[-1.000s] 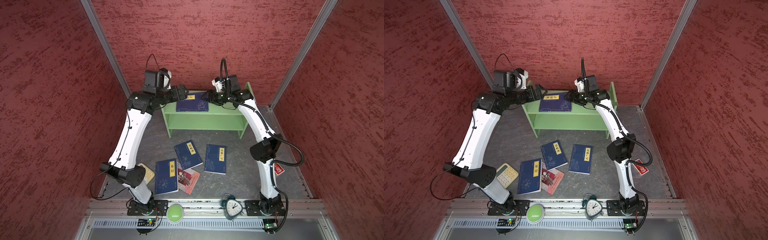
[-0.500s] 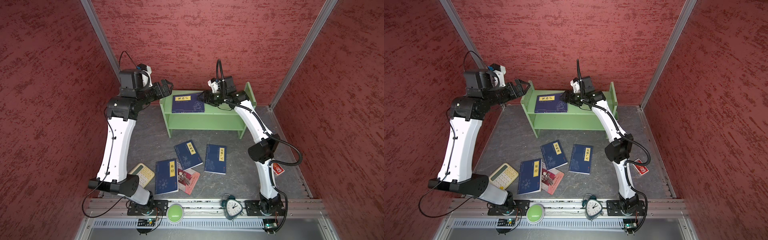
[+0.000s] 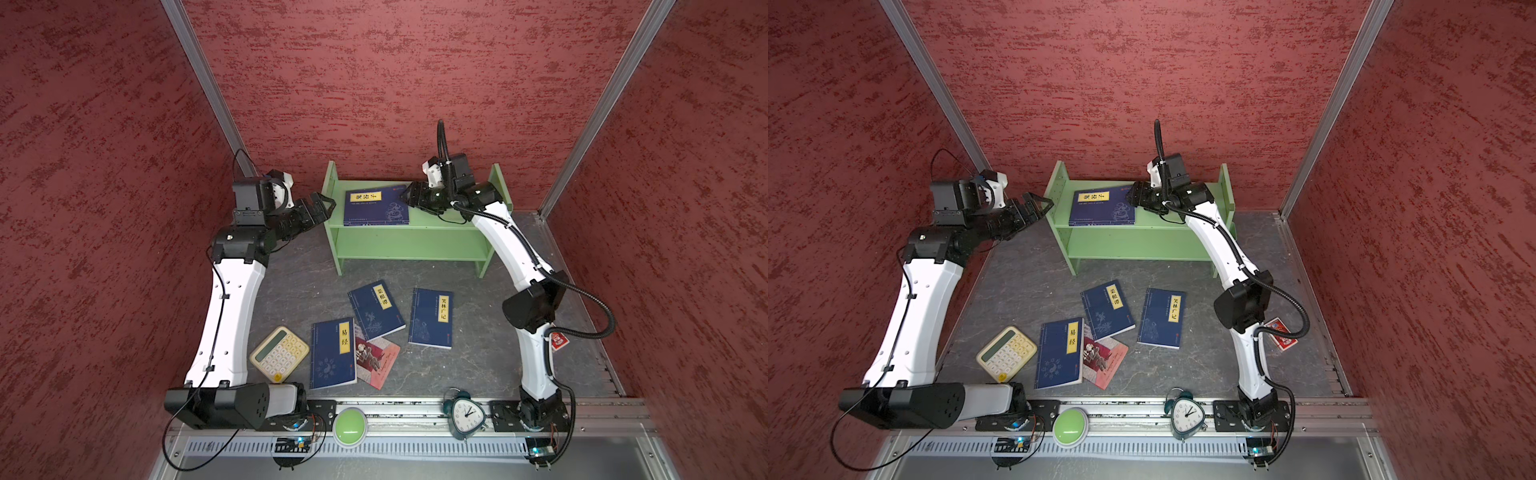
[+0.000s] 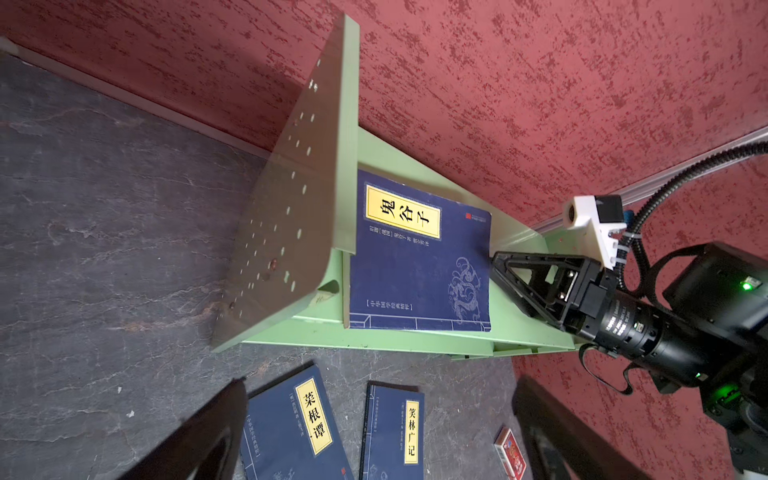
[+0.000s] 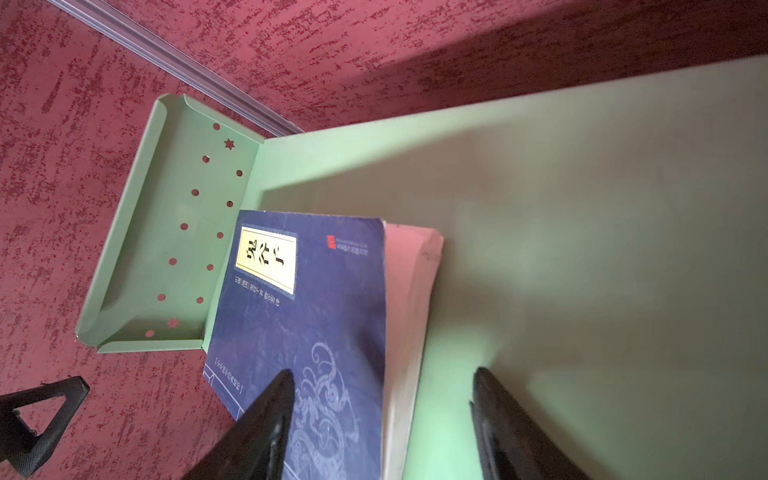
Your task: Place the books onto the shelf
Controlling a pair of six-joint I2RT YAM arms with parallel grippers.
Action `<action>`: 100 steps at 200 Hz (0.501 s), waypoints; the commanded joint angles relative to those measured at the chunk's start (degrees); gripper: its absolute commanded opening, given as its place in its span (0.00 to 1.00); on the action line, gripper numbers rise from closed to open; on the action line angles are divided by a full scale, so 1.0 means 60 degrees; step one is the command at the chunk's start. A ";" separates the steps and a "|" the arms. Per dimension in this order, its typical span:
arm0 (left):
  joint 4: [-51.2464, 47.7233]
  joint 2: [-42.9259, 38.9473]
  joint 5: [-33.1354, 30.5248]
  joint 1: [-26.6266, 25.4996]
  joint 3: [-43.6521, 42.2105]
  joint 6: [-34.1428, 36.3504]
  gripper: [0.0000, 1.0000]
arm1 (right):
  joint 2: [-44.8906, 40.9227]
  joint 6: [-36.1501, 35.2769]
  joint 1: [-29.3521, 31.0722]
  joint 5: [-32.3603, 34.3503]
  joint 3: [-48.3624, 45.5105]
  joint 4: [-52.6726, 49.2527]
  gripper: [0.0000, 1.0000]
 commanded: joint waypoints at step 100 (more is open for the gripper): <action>0.0810 -0.0079 0.1375 0.0245 -0.0558 -0.0845 0.99 | -0.0412 0.0153 0.0654 -0.0026 -0.0618 -0.0182 0.61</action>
